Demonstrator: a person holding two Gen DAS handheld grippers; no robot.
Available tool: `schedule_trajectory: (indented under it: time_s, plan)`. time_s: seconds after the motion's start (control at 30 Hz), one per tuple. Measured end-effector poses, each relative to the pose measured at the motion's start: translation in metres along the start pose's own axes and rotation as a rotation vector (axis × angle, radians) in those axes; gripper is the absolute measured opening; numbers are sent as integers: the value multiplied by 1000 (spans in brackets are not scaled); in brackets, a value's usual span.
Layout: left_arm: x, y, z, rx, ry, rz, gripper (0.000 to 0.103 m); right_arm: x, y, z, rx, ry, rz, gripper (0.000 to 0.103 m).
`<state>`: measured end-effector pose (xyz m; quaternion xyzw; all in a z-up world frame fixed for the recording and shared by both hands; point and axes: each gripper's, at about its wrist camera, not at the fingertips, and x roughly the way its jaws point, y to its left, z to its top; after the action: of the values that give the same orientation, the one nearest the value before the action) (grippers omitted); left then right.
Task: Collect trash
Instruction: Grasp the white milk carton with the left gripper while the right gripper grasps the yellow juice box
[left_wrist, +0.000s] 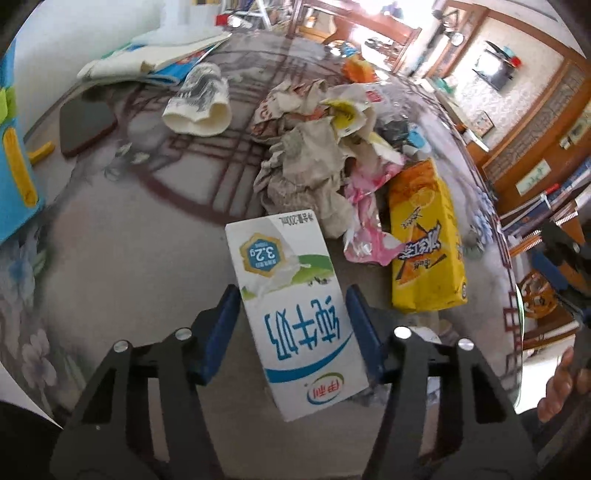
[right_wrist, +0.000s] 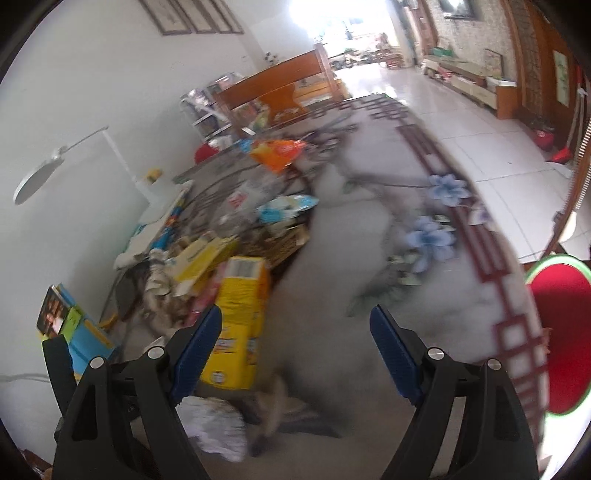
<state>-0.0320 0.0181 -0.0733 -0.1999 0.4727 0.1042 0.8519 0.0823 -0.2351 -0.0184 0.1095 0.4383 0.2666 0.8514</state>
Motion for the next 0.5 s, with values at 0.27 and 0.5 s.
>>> schedule_trajectory:
  time_s: [0.27,0.5]
  plan:
    - [-1,21,1,44,-4,14,57,37,41,-13,-93,92,-2,79]
    - [5,25,-2,19,-23,-5,62,60,46,-18,-64,135,3,79]
